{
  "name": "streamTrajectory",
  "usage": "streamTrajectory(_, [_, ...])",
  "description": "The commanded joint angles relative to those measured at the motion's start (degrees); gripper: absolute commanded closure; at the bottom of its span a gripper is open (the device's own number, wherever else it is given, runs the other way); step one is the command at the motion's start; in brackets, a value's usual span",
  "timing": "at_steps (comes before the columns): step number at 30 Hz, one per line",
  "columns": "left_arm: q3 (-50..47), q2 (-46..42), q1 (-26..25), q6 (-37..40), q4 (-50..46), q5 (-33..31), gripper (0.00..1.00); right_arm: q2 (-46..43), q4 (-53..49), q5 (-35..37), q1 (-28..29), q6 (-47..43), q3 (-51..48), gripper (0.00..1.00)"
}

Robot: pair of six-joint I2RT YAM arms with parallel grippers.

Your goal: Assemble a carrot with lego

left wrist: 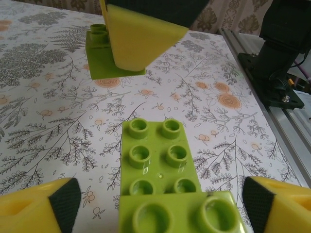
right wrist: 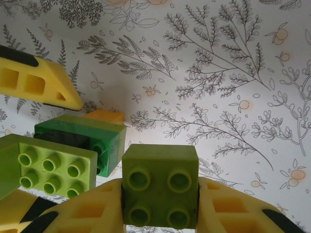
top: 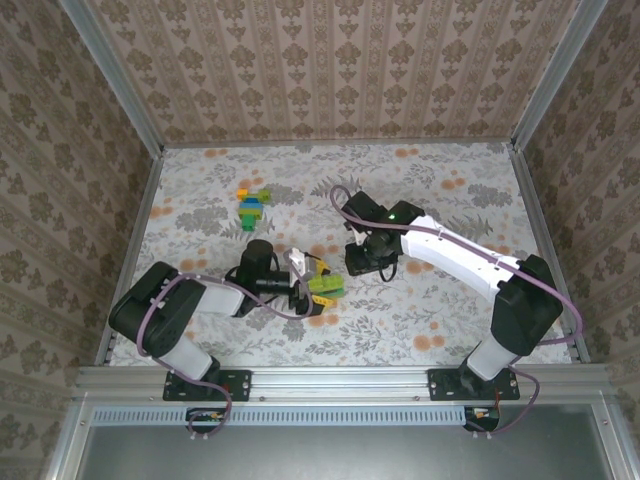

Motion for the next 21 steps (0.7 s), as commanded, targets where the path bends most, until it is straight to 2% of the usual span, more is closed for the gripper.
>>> streamTrajectory(1, [1.1,0.6,-0.3,2.0,-0.8,1.1,0.19,0.2,-1.0,-0.5,0.1,1.3,1.6,0.71])
streamTrajectory(8, [2.2,2.1,-0.1,2.8,-2.0,1.3,0.42,0.0,-1.1,-1.8,0.7,2.0,1.7,0.71])
streamTrajectory(21, [1.2,1.0,-0.5,3.8,-1.7,-0.6,0.64,0.1,-3.6,-2.5,2.6,4.6,2.3,0.73])
